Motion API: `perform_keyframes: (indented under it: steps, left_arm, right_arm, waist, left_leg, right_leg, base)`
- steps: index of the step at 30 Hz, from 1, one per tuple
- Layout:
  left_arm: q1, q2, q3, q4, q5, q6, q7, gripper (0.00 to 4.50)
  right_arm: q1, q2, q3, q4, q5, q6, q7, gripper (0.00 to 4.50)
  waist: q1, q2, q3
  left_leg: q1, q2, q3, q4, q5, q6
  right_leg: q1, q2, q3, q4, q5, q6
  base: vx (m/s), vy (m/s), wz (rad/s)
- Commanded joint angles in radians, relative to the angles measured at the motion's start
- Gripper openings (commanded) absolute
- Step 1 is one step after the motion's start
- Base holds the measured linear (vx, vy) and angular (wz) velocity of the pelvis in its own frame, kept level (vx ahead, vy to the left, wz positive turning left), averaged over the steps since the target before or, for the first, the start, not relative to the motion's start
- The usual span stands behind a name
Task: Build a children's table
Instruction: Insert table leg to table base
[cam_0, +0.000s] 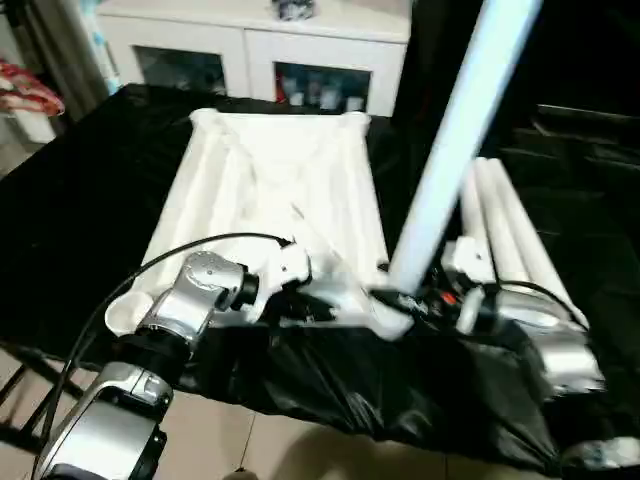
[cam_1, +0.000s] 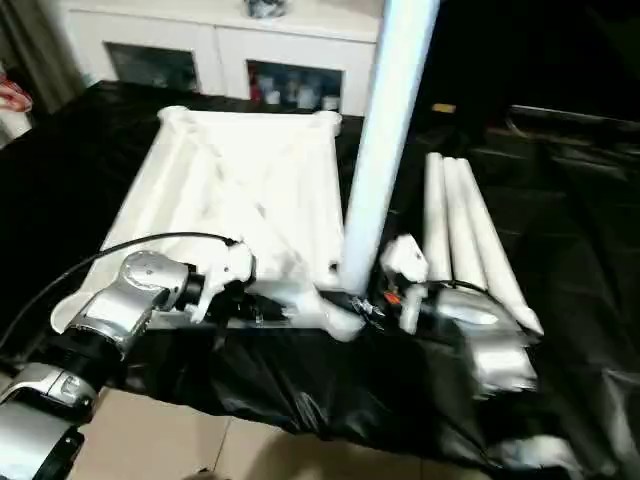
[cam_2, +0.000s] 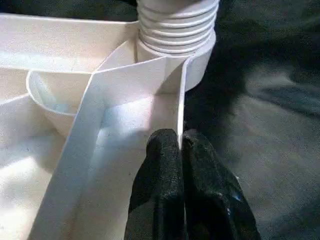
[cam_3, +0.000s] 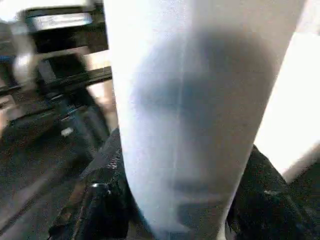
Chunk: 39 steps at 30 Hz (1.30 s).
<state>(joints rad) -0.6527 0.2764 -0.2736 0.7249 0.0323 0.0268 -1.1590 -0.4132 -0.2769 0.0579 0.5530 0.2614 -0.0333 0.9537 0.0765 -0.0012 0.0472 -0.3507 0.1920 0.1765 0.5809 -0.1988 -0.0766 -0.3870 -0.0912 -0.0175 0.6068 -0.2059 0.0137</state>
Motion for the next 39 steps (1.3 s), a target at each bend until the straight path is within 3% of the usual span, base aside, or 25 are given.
perform_keyframes:
  steps: [1, 2, 3, 4, 6, 8, 12, 14, 17, 18, 20, 22, 23, 24, 27, 30, 34, 39]
  left_arm:
    - [-0.06, -0.051, 0.055, -0.023, -0.028, 0.006, 0.11, 0.0]
    - [-0.06, -0.051, 0.055, -0.023, -0.028, 0.006, 0.11, 0.0]
    - [-0.059, -0.074, 0.067, -0.036, -0.028, 0.037, 0.158, 0.0]
    - [-0.056, -0.085, 0.07, -0.048, -0.026, 0.054, 0.181, 0.0]
    - [-0.054, -0.107, 0.073, -0.065, -0.014, 0.082, 0.235, 0.0]
    - [-0.054, -0.118, 0.075, -0.07, -0.008, 0.094, 0.264, 0.0]
    - [-0.041, -0.175, 0.048, -0.108, 0.019, 0.123, 0.356, 0.0]
    - [-0.033, -0.188, 0.033, -0.118, 0.019, 0.121, 0.351, 0.0]
    - [-0.027, -0.186, 0.024, -0.127, 0.017, 0.119, 0.337, 0.0]
    - [-0.025, -0.183, 0.022, -0.129, 0.015, 0.116, 0.328, 0.0]
    - [-0.021, -0.174, 0.017, -0.133, 0.013, 0.102, 0.305, 0.0]
    - [-0.016, -0.17, 0.016, -0.14, 0.009, 0.105, 0.291, 0.0]
    - [-0.015, -0.168, 0.015, -0.142, 0.008, 0.104, 0.285, 0.0]
    - [-0.012, -0.166, 0.015, -0.147, 0.008, 0.107, 0.281, 0.0]
    - [-0.007, -0.158, 0.013, -0.157, 0.006, 0.109, 0.269, 0.0]
    - [-0.001, -0.147, 0.009, -0.167, -0.003, 0.103, 0.237, 0.0]
    - [0.007, -0.132, 0.009, -0.18, -0.015, 0.098, 0.191, 0.0]
    - [0.013, -0.102, 0.003, -0.185, -0.025, 0.081, 0.121, 0.0]
  right_arm:
    - [0.007, 0.049, 0.034, 0.153, -0.071, 0.034, -0.136, 1.93]
    - [0.007, 0.049, 0.034, 0.153, -0.071, 0.034, -0.136, 1.93]
    - [-0.041, 0.079, 0.011, 0.236, -0.095, 0.022, -0.277, 1.93]
    - [-0.063, 0.094, -0.001, 0.271, -0.1, 0.022, -0.344, 1.93]
    - [-0.093, 0.116, -0.02, 0.308, -0.097, 0.029, -0.419, 1.93]
    - [-0.104, 0.125, -0.027, 0.319, -0.093, 0.033, -0.44, 1.93]
    - [-0.149, 0.172, -0.04, 0.384, -0.109, 0.022, -0.488, 1.93]
    - [-0.161, 0.183, -0.04, 0.411, -0.114, 0.011, -0.496, 1.93]
    - [-0.166, 0.187, -0.046, 0.425, -0.113, 0.011, -0.515, 1.93]
    - [-0.166, 0.187, -0.046, 0.424, -0.109, 0.011, -0.508, 1.93]
    - [-0.164, 0.184, -0.049, 0.417, -0.1, 0.011, -0.489, 2.49]
    - [-0.166, 0.184, -0.065, 0.411, -0.087, 0.014, -0.466, 2.49]
    - [-0.167, 0.183, -0.068, 0.407, -0.082, 0.015, -0.456, 2.65]
    - [-0.169, 0.18, -0.071, 0.407, -0.082, 0.012, -0.443, 2.82]
    - [-0.171, 0.171, -0.071, 0.402, -0.088, -0.003, -0.415, 3.08]
    - [-0.158, 0.152, -0.065, 0.359, -0.083, -0.007, -0.349, 3.34]
    - [-0.128, 0.12, -0.049, 0.283, -0.063, 0.004, -0.246, 3.52]
    - [-0.065, 0.054, -0.005, 0.159, -0.042, 0.033, -0.088, 3.52]
  waist:
    - [-0.003, 0.001, -0.046]
    - [-0.008, 0.0, -0.046]
    - [-0.011, 0.001, -0.046]
    - [-0.023, 0.002, -0.045]
    - [-0.028, 0.0, -0.047]
    - [-0.028, -0.002, -0.049]
    - [-0.033, -0.002, -0.056]
    - [-0.035, -0.002, -0.061]
    - [-0.035, -0.001, -0.062]
    - [-0.036, -0.001, -0.06]
    - [-0.036, 0.003, -0.058]
    - [-0.037, 0.001, -0.058]
    - [-0.036, 0.003, -0.059]
    - [-0.033, 0.004, -0.065]
    - [-0.031, 0.004, -0.065]
    - [-0.024, 0.004, -0.066]
    - [-0.013, 0.005, -0.064]
    - [-0.005, 0.009, -0.059]
  left_leg:
    - [0.0, 0.031, -0.009, -0.087, -0.28, 0.001]
    - [-0.001, 0.03, -0.008, -0.087, -0.282, -0.005]
    - [0.002, 0.028, -0.008, -0.086, -0.289, -0.006]
    - [-0.002, 0.028, -0.01, -0.088, -0.288, -0.017]
    - [-0.008, 0.024, -0.011, -0.087, -0.277, -0.014]
    - [-0.002, 0.026, -0.007, -0.082, -0.268, 0.002]
    - [-0.014, 0.025, -0.008, -0.077, -0.179, 0.027]
    - [-0.014, 0.022, -0.006, -0.068, -0.126, 0.056]
    - [-0.013, 0.021, -0.003, -0.063, -0.097, 0.086]
    - [-0.013, 0.021, -0.002, -0.064, -0.106, 0.093]
    - [-0.01, 0.023, -0.002, -0.067, -0.147, 0.089]
    - [-0.009, 0.025, -0.002, -0.068, -0.164, 0.079]
    - [-0.007, 0.026, -0.001, -0.067, -0.161, 0.079]
    - [-0.008, 0.025, -0.001, -0.062, -0.113, 0.089]
    - [-0.009, 0.023, 0.001, -0.057, -0.081, 0.117]
    - [-0.008, 0.025, 0.002, -0.055, -0.075, 0.13]
    - [-0.008, 0.025, 0.003, -0.053, -0.078, 0.141]
    - [-0.006, 0.029, 0.001, -0.057, -0.118, 0.119]
  right_leg:
    - [0.035, -0.047, 0.02, -0.081, -0.26, -0.234]
    - [0.033, -0.047, 0.021, -0.081, -0.27, -0.229]
    - [0.031, -0.044, 0.022, -0.085, -0.282, -0.222]
    - [0.029, -0.045, 0.022, -0.082, -0.291, -0.225]
    - [0.033, -0.044, 0.02, -0.086, -0.313, -0.207]
    - [0.028, -0.041, 0.023, -0.085, -0.267, -0.215]
    - [0.041, -0.039, 0.019, -0.066, -0.096, -0.253]
    - [0.045, -0.037, 0.017, -0.059, 0.007, -0.279]
    - [0.045, -0.035, 0.017, -0.054, 0.069, -0.297]
    - [0.044, -0.035, 0.017, -0.056, 0.063, -0.302]
    - [0.043, -0.037, 0.017, -0.061, 0.006, -0.302]
    - [0.042, -0.037, 0.018, -0.064, -0.024, -0.298]
    - [0.042, -0.038, 0.019, -0.063, -0.015, -0.304]
    - [0.044, -0.035, 0.02, -0.051, 0.075, -0.319]
    - [0.045, -0.034, 0.018, -0.045, 0.157, -0.339]
    - [0.046, -0.036, 0.018, -0.044, 0.165, -0.348]
    - [0.045, -0.034, 0.017, -0.045, 0.148, -0.342]
    - [0.043, -0.034, 0.016, -0.05, 0.076, -0.329]
  base:
    - [0.0, 0.0, 0.0]
    - [0.0, 0.0, 0.0]
    - [0.0, 0.0, 0.0]
    - [0.0, 0.0, 0.0]
    - [0.0, 0.0, 0.0]
    - [0.0, 0.0, 0.0]
    - [0.0, 0.0, 0.0]
    - [0.0, 0.0, 0.0]
    - [0.0, 0.0, 0.0]
    - [0.0, 0.0, 0.0]
    - [0.0, 0.0, 0.0]
    - [0.0, 0.0, 0.0]
    - [0.0, 0.0, 0.0]
    - [0.0, 0.0, 0.0]
    - [0.0, 0.0, 0.0]
    - [0.0, 0.0, 0.0]
    - [0.0, 0.0, 0.0]
    - [0.0, 0.0, 0.0]
